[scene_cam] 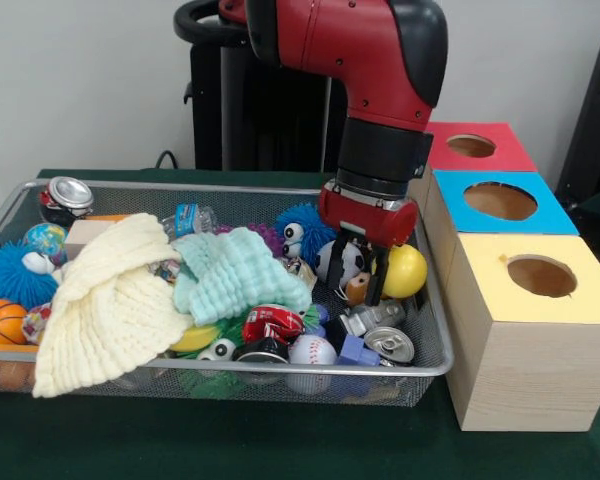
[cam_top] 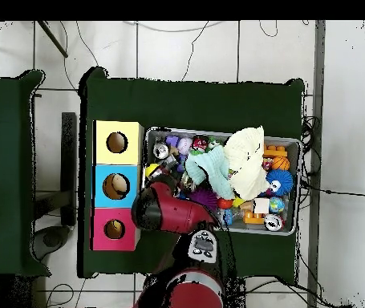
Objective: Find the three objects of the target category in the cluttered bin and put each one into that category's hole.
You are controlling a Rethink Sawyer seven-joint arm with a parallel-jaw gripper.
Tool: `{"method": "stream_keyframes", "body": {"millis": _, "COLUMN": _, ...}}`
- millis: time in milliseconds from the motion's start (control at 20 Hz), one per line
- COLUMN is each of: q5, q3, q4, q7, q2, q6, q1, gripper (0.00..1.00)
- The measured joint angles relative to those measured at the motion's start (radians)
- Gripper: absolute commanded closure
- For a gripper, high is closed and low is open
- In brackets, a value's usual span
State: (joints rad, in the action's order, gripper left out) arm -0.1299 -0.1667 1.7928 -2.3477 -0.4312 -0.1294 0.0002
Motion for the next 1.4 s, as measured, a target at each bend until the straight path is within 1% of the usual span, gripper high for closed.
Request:
{"method": "stream_keyframes", "body": {"millis": 350, "q5": 0.045, "q3": 0.039, "q4": -0.007, "q7": 0.000, "q2": 0.003, "q6": 0.000, "q1": -0.045, "gripper": 0.00}}
{"method": "stream_keyframes", "body": {"millis": 600, "q5": 0.092, "q3": 0.072, "q4": -0.002, "q7": 0.000, "q2": -0.020, "q6": 0.018, "q1": -0.086, "gripper": 0.00}}
{"method": "stream_keyframes", "body": {"millis": 800, "q5": 0.152, "q3": 0.104, "q4": 0.046, "q7": 0.000, "q2": -0.093, "q6": 0.075, "q1": -0.133, "gripper": 0.00}}
{"method": "stream_keyframes", "body": {"millis": 850, "q5": 0.193, "q3": 0.122, "q4": 0.087, "q7": 0.000, "q2": -0.152, "q6": 0.116, "q1": -0.163, "gripper": 0.00}}
{"method": "stream_keyframes", "body": {"millis": 1050, "q5": 0.238, "q3": 0.148, "q4": 0.137, "q7": 0.000, "q2": -0.227, "q6": 0.165, "q1": -0.205, "gripper": 0.00}}
{"method": "stream_keyframes", "body": {"millis": 1100, "q5": 0.269, "q3": 0.164, "q4": 0.171, "q7": 0.000, "q2": -0.277, "q6": 0.200, "q1": -0.234, "gripper": 0.00}}
{"method": "stream_keyframes", "body": {"millis": 1250, "q5": 0.307, "q3": 0.175, "q4": 0.196, "q7": 0.000, "q2": -0.316, "q6": 0.223, "q1": -0.259, "gripper": 0.00}}
{"method": "stream_keyframes", "body": {"millis": 1400, "q5": 0.358, "q3": 0.176, "q4": 0.203, "q7": 0.000, "q2": -0.320, "q6": 0.219, "q1": -0.270, "gripper": 0.00}}
